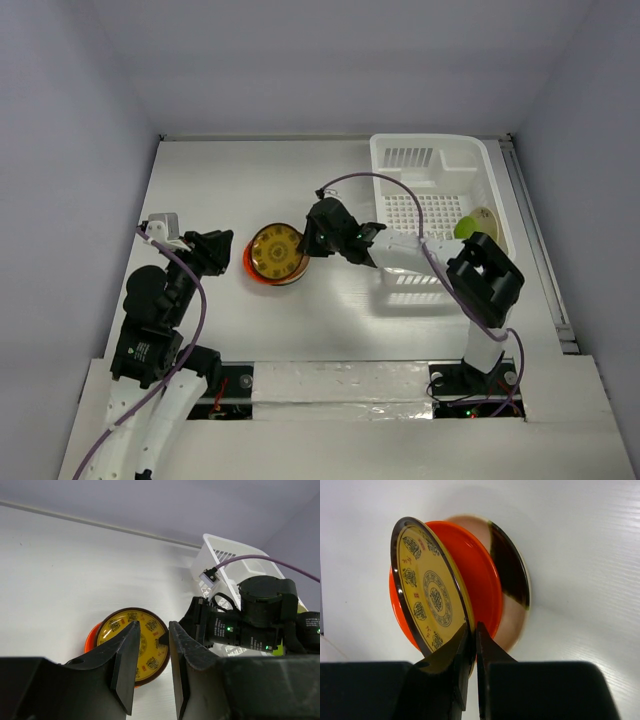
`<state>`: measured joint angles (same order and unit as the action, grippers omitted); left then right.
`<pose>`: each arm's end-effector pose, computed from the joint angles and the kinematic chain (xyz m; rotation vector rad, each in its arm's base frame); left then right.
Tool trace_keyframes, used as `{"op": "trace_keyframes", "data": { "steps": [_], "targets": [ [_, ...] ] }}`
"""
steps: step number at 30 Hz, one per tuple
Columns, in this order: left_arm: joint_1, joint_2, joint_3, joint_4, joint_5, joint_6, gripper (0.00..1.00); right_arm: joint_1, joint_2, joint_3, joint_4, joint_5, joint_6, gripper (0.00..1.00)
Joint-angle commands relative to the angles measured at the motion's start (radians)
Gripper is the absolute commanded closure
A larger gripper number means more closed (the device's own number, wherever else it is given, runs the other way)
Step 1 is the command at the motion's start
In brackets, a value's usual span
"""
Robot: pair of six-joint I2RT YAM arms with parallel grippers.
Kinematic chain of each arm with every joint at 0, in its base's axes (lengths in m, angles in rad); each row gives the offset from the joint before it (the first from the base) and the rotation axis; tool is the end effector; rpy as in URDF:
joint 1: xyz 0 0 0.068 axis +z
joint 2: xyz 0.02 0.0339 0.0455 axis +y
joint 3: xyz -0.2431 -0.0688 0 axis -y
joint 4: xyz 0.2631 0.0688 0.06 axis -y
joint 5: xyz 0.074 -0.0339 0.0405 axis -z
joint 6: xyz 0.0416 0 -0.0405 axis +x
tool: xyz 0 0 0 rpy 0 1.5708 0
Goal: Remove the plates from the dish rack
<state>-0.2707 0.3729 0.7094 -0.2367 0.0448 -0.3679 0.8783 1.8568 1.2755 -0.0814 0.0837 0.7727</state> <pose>0.1316 -0.0385 0.3571 -0.0356 1.4948 -0.5503 0.2788 0.3306 0.1814 -0.0762 2.3536 0.7776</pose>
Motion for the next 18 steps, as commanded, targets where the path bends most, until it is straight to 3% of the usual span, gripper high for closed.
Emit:
{"op": "trace_keyframes", "data": {
  "steps": [1, 8, 9, 11, 16, 18],
  "targets": [
    [0.010, 0.008, 0.007, 0.039, 0.009, 0.000, 0.73, 0.004, -0.073, -0.022, 0.055, 0.031, 0.019, 0.85],
    [0.010, 0.001, 0.005, 0.039, 0.009, -0.002, 0.73, 0.004, -0.073, 0.010, -0.024, 0.015, -0.010, 0.76],
    [0.010, 0.001, 0.005, 0.037, 0.009, 0.000, 0.73, 0.004, -0.065, 0.012, -0.024, -0.004, -0.012, 0.70],
    [0.010, 0.001, 0.005, 0.037, 0.010, 0.000, 0.73, 0.004, -0.044, 0.016, -0.026, -0.041, -0.022, 0.67],
    [0.010, 0.003, 0.005, 0.037, 0.009, -0.002, 0.73, 0.004, -0.036, 0.035, -0.090, -0.006, -0.058, 0.37],
    [0.010, 0.004, 0.005, 0.037, 0.009, 0.000, 0.73, 0.004, -0.050, 0.045, -0.112, 0.030, -0.087, 0.36]
  ]
}}
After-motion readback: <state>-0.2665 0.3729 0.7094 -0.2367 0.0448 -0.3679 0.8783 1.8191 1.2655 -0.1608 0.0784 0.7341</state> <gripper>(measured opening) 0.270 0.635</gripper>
